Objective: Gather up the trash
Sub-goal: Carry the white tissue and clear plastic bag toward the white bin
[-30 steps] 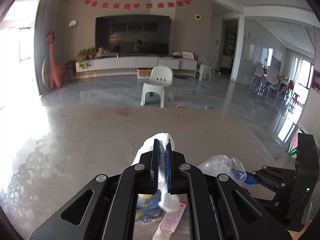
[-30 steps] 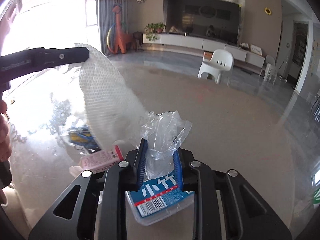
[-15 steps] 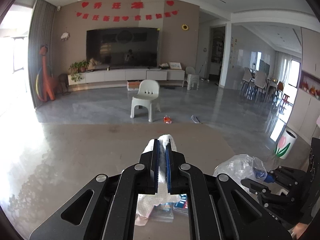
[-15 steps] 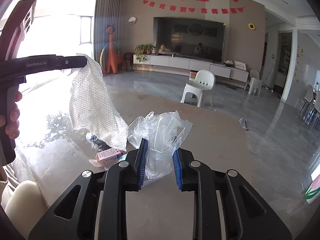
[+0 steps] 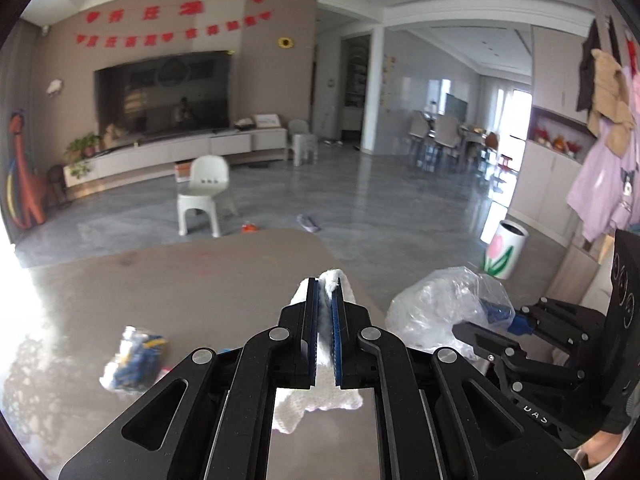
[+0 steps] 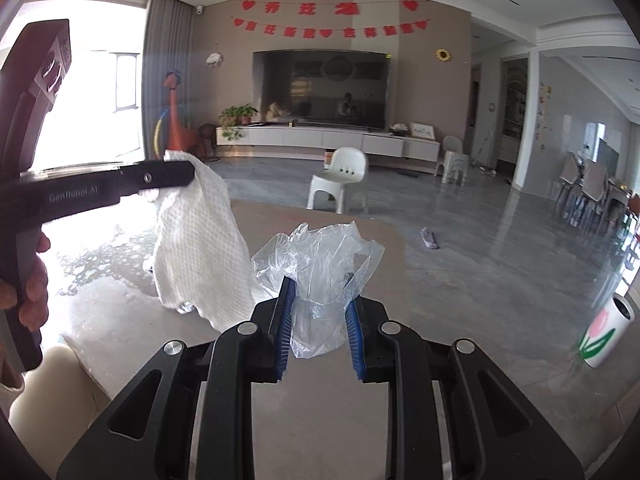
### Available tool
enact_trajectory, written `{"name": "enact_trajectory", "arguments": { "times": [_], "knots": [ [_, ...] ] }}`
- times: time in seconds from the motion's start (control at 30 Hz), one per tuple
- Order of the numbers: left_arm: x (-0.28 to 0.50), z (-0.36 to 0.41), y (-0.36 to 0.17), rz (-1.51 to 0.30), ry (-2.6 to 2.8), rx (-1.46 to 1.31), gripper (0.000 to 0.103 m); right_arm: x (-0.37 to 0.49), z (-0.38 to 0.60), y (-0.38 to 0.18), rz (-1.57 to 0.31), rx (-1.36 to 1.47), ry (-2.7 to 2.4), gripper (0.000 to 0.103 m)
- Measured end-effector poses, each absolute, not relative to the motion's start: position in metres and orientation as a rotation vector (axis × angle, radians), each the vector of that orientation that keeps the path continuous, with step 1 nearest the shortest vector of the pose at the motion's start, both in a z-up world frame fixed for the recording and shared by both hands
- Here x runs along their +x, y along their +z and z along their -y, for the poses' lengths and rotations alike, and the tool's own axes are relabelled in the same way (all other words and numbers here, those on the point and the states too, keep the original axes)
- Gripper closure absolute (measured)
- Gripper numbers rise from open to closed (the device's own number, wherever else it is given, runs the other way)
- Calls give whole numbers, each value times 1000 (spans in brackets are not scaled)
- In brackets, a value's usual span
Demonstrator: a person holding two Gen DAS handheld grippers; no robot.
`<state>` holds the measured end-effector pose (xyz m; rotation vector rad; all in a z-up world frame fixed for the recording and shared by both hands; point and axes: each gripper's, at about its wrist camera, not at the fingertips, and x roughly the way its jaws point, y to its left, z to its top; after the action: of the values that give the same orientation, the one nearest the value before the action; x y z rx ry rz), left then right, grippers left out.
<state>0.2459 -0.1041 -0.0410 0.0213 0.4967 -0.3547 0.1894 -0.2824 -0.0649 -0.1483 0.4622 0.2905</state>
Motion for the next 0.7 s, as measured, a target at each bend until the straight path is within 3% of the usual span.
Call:
{"name": "enact_trajectory", "arguments": {
  "times": [0.7],
  "knots": [
    [213, 277, -81, -560, -674, 127, 98, 126, 426, -88, -490, -64, -8, 77]
  ]
}}
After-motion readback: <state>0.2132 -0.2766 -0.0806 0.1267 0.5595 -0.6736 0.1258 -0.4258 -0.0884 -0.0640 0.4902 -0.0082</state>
